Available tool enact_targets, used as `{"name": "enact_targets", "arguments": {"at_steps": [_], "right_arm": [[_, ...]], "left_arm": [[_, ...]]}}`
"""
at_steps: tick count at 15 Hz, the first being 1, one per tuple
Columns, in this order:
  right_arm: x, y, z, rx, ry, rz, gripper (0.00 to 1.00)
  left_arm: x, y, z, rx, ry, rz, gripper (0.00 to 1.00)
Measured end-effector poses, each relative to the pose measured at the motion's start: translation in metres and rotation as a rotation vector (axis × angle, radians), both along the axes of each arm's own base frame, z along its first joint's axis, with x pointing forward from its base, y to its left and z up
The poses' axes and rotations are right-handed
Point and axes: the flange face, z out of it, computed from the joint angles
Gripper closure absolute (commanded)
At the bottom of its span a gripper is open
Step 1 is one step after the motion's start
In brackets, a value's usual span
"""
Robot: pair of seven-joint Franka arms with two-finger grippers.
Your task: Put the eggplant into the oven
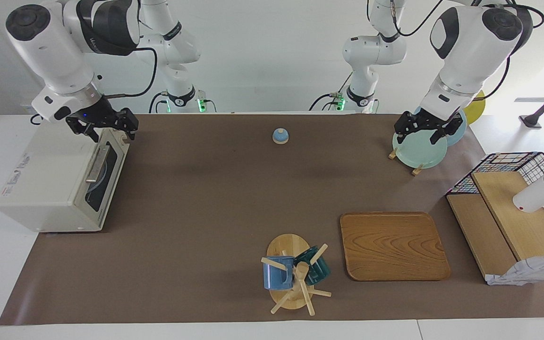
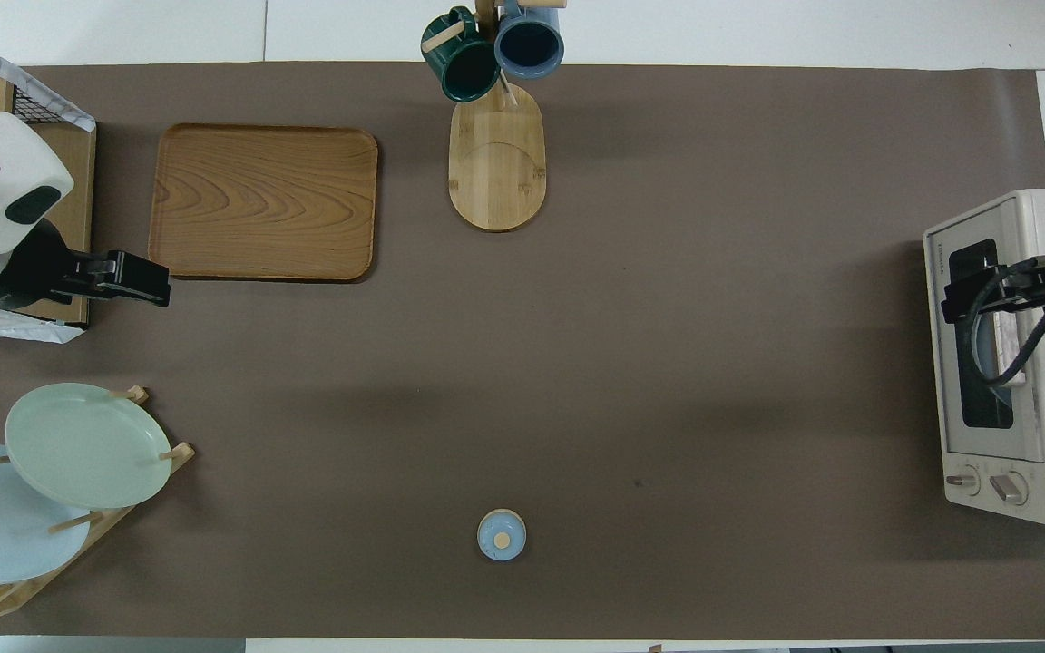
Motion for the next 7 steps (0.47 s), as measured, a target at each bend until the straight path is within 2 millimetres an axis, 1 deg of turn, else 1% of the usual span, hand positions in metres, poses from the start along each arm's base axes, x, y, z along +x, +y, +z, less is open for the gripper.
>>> {"name": "enact_targets", "arguments": {"at_steps": [3, 7], "right_arm": [[-0.0001, -0.0016, 0.0001, 0.000, 0.000, -0.003, 0.00], [0.0002, 0.0022, 0.0014, 0.000, -0.005, 0.004, 0.00]], "left_arm": [[0.0000, 0.0000, 0.0000, 0.000, 0.000, 0.000, 0.00], [0.0000, 0.0000, 0.0000, 0.000, 0.000, 0.000, 0.00]]}}
